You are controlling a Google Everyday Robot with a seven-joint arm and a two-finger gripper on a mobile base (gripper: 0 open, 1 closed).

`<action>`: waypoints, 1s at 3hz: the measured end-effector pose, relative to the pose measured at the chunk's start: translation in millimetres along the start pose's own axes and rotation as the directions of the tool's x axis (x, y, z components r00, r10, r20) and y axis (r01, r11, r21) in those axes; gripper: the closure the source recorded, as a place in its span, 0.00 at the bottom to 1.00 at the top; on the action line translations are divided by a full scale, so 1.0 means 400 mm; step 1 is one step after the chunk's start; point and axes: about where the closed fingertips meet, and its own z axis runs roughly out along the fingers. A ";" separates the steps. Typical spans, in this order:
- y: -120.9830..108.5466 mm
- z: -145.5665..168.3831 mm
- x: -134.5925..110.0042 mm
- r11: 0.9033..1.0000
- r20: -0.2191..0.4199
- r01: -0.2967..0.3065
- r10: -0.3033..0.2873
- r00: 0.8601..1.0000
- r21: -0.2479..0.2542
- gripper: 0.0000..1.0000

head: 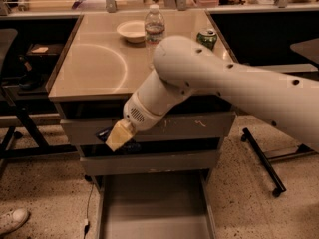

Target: Place rxbar blueberry into bottom drawer

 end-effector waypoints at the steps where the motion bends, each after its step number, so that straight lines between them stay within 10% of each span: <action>1: 0.005 0.019 0.041 1.000 -0.025 -0.016 0.016 1.000 -0.011 1.00; 3: 0.006 0.081 0.071 0.998 -0.011 -0.035 0.034 0.999 -0.055 1.00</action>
Offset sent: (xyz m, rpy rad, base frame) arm -0.0121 -0.0076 -0.0159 -0.0179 0.0324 -0.0019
